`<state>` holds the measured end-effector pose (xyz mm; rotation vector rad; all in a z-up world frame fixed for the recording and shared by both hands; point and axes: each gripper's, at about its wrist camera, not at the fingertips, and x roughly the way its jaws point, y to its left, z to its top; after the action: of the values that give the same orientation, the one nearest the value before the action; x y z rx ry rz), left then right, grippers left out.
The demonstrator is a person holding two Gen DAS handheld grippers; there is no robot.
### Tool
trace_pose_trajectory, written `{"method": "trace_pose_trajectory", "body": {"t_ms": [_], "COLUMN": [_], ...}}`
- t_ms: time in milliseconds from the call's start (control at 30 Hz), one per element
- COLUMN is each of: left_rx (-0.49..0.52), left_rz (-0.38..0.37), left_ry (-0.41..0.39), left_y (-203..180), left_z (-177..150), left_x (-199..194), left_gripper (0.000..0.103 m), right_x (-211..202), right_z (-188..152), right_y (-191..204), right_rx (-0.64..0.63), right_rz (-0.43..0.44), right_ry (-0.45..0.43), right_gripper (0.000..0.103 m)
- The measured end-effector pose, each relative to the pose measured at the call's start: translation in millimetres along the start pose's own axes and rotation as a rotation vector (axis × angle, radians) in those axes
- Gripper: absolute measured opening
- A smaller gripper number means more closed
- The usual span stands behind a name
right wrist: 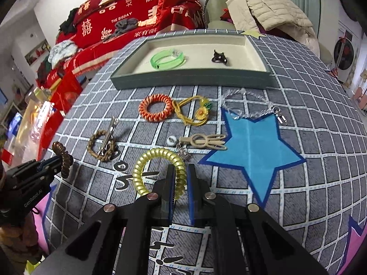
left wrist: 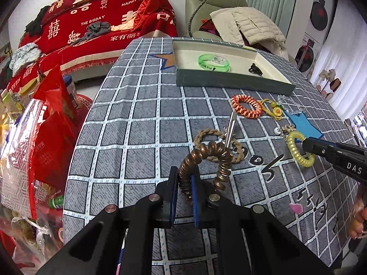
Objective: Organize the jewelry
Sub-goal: 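Carry both coil hair ties into the tray and release the yellow one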
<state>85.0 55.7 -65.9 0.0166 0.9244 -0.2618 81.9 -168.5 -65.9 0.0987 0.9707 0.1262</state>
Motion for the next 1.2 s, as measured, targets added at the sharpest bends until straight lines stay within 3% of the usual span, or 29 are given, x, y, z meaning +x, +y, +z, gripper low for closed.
{"method": "trace_pose_trajectory", "body": {"t_ms": [367,767,1000,1200], "left_rx": [0.009,-0.011,-0.010,0.020], "left_rz": [-0.023,-0.054,-0.067,-0.082], "left_ry": [-0.053,-0.086,-0.061,0.029], "left_y": [-9,-17,-24,-34], "left_z": [32,101,154,180], "left_x": [-12,9,46,91], "left_gripper": [0.031,0.031,0.031,0.031], "right_x": [-15,-18,5,46], "right_z": [26,88,134,161], "right_y": [-17,-42,-57,-63], "right_rx": [0.041,0.043,0.058,0.074], "right_rz": [0.040,0.026,0.029,0.040], "right_ry": [-0.045,-0.107,-0.110,-0.059], "right_gripper": [0.011,0.011,0.011,0.011]}}
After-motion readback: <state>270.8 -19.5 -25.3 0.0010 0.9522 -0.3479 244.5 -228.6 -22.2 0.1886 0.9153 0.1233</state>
